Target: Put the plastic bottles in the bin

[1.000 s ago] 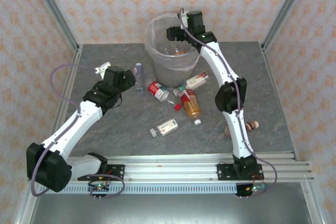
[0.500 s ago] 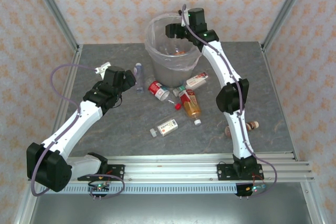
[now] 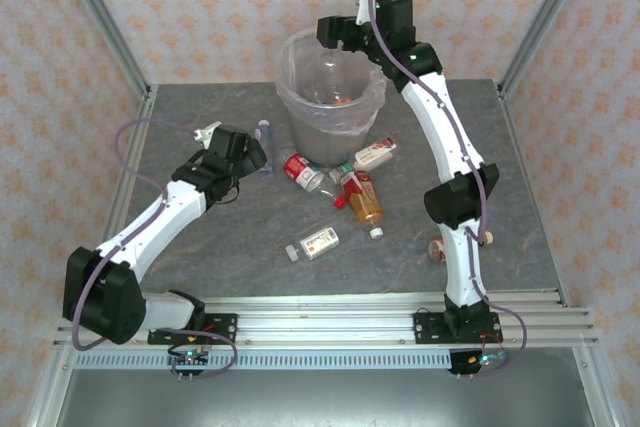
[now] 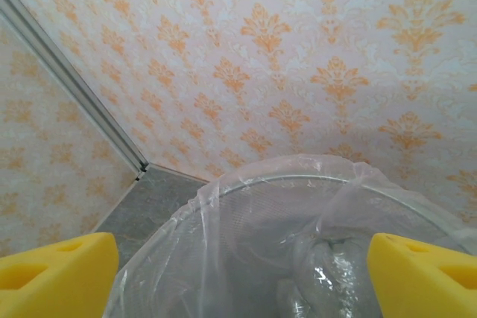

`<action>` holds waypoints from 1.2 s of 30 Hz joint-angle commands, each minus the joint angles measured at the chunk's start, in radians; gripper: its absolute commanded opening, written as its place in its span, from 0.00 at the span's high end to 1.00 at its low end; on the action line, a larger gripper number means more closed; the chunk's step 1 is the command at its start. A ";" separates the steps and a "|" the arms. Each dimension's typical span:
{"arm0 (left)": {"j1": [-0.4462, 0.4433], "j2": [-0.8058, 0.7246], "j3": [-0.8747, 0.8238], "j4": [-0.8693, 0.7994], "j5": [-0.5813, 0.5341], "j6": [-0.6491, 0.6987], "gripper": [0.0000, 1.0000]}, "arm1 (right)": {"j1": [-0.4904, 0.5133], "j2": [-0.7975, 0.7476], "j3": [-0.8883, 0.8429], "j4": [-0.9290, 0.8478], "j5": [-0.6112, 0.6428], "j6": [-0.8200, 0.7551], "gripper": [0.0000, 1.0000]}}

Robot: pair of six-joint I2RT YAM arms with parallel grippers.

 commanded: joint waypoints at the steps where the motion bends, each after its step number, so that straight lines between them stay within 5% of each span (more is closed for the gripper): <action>1: 0.014 0.039 0.049 -0.034 0.039 0.018 0.00 | 0.006 -0.065 0.030 -0.067 0.069 0.028 0.11; 10: 0.028 0.117 0.072 -0.030 0.075 0.034 0.00 | 0.008 -0.100 0.023 -0.209 0.213 -0.112 0.06; 21: 0.063 0.189 0.123 -0.019 0.098 0.073 0.00 | 0.008 -0.347 -0.363 0.005 0.222 -0.177 0.01; 26: 0.095 0.267 0.191 -0.023 0.181 0.102 0.00 | 0.009 -0.434 -0.479 -0.038 0.264 -0.153 0.01; 36: 0.099 0.477 0.381 -0.092 0.204 0.196 0.00 | 0.009 -0.758 -1.011 0.233 0.251 -0.031 0.01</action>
